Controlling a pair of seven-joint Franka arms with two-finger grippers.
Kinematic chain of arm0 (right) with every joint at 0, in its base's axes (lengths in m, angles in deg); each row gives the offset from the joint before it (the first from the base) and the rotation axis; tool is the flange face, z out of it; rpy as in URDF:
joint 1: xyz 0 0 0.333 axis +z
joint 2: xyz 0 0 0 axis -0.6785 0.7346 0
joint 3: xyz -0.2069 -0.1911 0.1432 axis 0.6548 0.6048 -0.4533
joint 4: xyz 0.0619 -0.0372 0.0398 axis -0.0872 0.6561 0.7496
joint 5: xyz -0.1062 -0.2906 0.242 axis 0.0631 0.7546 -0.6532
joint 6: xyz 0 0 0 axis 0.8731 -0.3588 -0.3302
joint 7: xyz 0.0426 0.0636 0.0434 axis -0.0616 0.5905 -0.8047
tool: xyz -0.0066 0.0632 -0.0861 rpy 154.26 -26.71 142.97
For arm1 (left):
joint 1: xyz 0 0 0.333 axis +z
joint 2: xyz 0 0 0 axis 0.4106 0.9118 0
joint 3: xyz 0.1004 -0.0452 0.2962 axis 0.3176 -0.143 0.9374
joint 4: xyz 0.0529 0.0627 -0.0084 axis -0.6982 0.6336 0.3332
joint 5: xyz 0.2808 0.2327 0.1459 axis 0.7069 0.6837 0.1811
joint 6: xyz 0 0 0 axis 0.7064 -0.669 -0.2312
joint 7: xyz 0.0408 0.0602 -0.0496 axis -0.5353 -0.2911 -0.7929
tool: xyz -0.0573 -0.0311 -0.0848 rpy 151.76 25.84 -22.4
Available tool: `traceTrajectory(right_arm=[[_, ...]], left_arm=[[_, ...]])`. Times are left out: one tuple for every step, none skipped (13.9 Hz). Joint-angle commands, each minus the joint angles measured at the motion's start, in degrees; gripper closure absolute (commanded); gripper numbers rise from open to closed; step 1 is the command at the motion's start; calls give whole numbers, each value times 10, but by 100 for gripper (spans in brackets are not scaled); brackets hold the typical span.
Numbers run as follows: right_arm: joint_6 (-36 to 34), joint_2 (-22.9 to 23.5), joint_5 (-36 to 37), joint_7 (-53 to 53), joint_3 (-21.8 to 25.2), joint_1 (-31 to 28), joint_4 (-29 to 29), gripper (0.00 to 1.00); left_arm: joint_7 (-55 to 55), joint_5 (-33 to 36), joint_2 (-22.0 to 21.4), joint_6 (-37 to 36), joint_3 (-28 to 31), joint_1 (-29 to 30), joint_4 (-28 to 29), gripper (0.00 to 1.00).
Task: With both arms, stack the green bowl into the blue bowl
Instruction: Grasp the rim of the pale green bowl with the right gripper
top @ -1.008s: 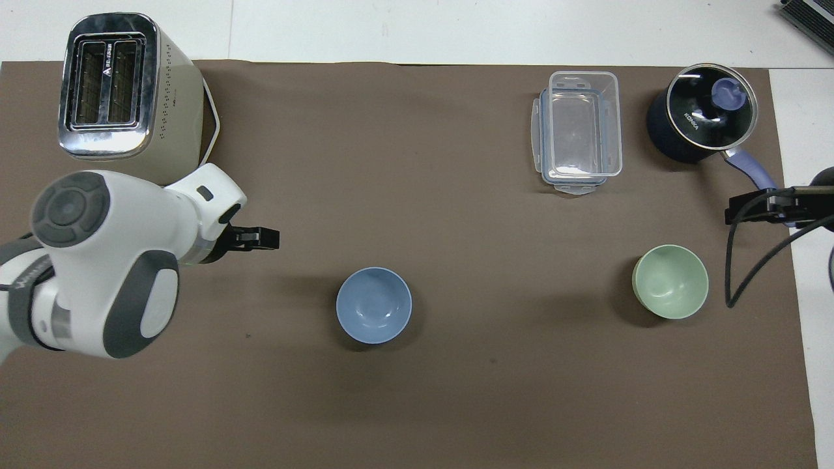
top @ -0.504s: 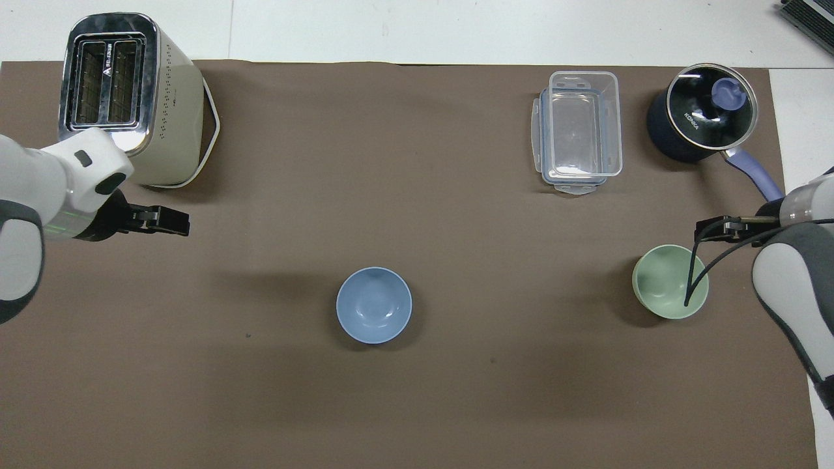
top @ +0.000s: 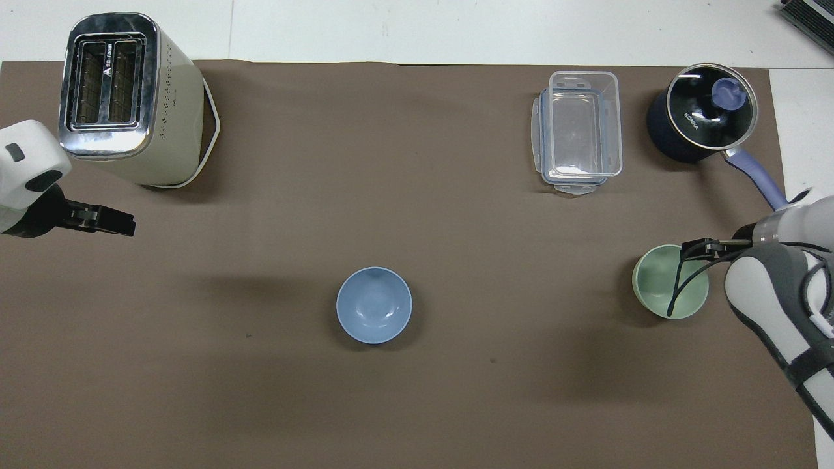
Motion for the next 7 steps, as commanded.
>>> traceTrajectory(right_arm=[[37, -11, -6, -24, -4, -5, 41, 0], [36, -11, -6, -26, -4, -5, 42, 0], [35, -12, -6, -27, -4, -5, 43, 0], [33, -13, -8, -27, -4, -5, 44, 5], [31, -13, -9, -28, -5, -5, 44, 17], [30, -13, -9, -29, -5, -5, 44, 31], [29, -13, -9, -29, -5, -5, 44, 46]], left_arm=[[11, 10, 5, -51, -6, 12, -46, 0], [2, 10, 7, -65, -6, 12, -59, 0], [-5, 10, 6, -72, -8, 7, -63, 0], [-18, 10, 5, -80, -12, 4, -70, 0], [-28, 12, 5, -98, -16, 2, -81, 0], [-29, 12, 7, -118, -18, -5, -100, 0], [-33, 11, 10, -134, -19, -9, -124, 0]])
